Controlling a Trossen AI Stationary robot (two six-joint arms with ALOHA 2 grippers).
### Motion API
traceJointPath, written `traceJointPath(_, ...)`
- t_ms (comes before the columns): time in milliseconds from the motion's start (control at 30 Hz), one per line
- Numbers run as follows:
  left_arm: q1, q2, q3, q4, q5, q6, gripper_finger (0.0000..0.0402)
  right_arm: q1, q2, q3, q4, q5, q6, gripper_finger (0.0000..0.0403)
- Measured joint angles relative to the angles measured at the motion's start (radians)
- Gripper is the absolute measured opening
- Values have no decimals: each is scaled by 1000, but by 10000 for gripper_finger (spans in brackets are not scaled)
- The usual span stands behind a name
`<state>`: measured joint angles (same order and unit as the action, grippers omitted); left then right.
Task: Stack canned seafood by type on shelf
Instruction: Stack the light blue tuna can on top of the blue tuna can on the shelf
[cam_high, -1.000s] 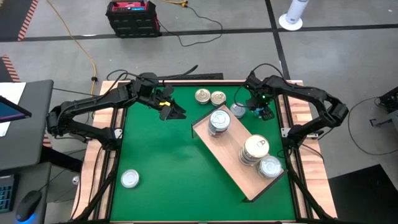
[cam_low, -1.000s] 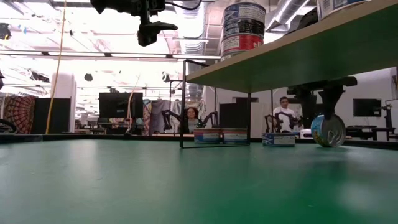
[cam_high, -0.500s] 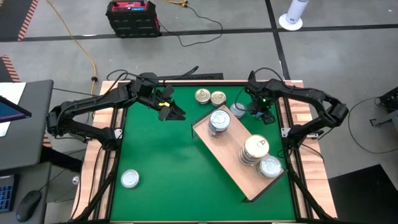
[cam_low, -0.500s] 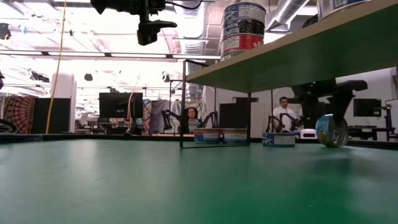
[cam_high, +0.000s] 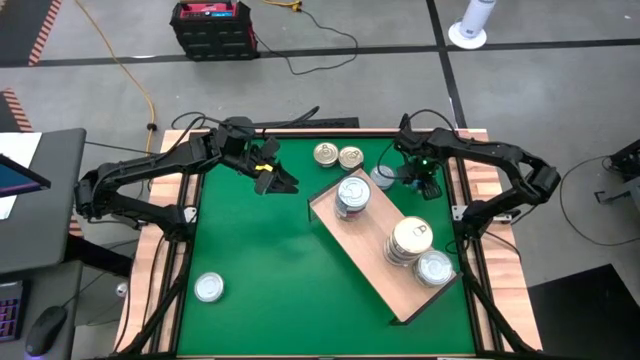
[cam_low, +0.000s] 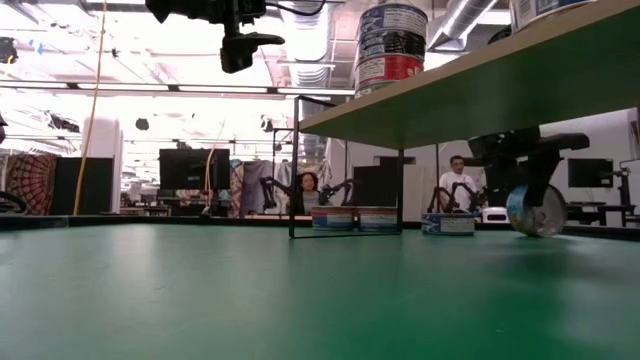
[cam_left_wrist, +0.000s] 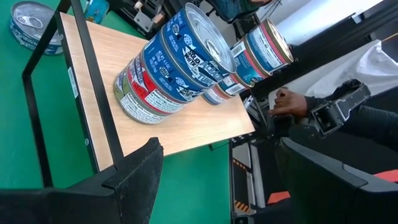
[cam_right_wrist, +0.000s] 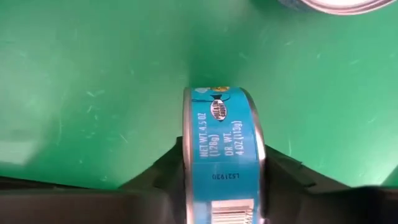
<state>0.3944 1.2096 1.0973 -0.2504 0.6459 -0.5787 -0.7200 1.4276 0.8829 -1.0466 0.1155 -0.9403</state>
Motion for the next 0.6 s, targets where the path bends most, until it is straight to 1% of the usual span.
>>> traceJointPath(33, 0, 0, 0, 0, 0, -1, 302, 0, -1, 1, -9, 0, 7, 159)
traceJointPath(133, 0, 0, 0, 0, 0, -2, 302, -1, 0, 32, -75, 0, 49, 160)
traceJointPath(300, 0, 0, 0, 0, 0, -1, 302, -1, 0, 159, -231, -29, 186, 160)
traceJointPath(367, 0, 0, 0, 0, 0, -1, 302, -2, -1, 225, -316, -93, 247, 160)
traceJointPath(467, 0, 0, 0, 1, 0, -3, 302, -11, -1, 318, -416, -224, 310, 168)
traceJointPath(600, 0, 0, 0, 30, -1, -17, 302, -25, -1, 431, -465, -411, 406, 167)
